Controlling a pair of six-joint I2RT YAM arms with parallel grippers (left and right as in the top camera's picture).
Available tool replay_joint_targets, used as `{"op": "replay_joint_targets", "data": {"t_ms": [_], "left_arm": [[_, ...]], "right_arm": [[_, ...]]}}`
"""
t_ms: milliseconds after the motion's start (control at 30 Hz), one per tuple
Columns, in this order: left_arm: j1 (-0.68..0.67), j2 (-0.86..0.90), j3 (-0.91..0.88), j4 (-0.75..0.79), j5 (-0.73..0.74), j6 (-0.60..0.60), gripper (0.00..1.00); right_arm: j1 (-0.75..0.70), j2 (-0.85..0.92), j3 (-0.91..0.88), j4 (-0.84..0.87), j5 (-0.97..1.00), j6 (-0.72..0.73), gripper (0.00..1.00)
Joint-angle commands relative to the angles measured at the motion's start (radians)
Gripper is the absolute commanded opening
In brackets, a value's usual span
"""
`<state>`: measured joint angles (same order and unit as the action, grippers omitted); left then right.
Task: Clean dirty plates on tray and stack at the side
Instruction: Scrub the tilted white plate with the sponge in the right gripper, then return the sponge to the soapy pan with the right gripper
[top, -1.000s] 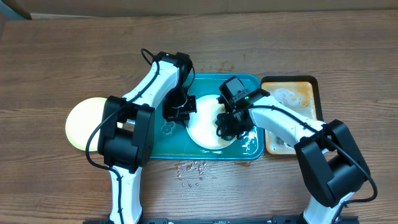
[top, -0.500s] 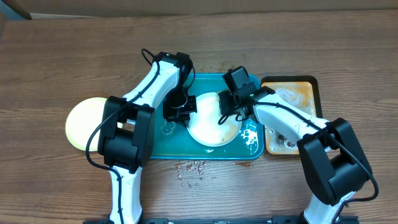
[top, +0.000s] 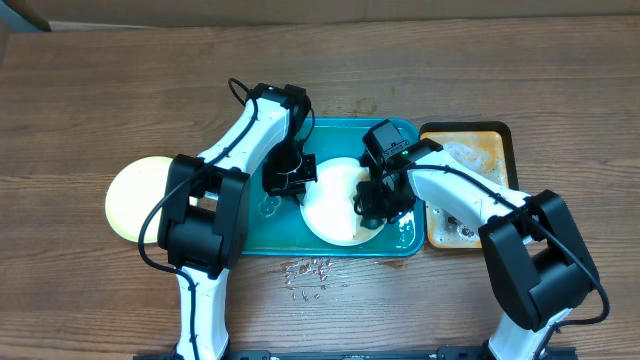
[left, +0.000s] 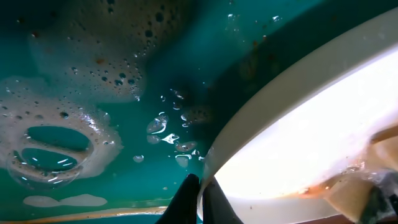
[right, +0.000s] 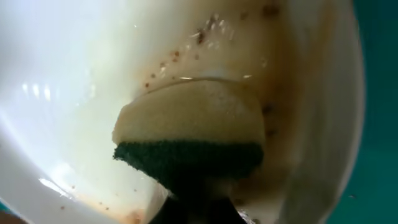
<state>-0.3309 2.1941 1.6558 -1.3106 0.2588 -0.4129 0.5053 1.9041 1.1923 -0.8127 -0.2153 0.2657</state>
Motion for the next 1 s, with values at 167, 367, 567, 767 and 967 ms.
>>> {"op": "replay_joint_targets", "data": {"t_ms": [167,367,567,767,967], "left_arm": [[0.003,0.009,0.002,-0.001,-0.006,-0.003,0.04],[0.003,0.009,0.002,-0.001,-0.006,-0.003,0.04],[0.003,0.009,0.002,-0.001,-0.006,-0.003,0.04],[0.003,0.009,0.002,-0.001,-0.006,-0.003,0.04],[0.003,0.009,0.002,-0.001,-0.006,-0.003,0.04]], "right_arm": [[-0.005,0.007,-0.006,0.238,0.286,0.049,0.11],[0.006,0.007,-0.006,0.435,0.156,0.049,0.21],[0.029,0.007,-0.007,0.372,0.058,0.048,0.21],[0.039,0.007,-0.008,0.170,0.062,-0.002,0.23],[0.012,0.005,-0.003,0.051,0.192,0.032,0.04]]}}
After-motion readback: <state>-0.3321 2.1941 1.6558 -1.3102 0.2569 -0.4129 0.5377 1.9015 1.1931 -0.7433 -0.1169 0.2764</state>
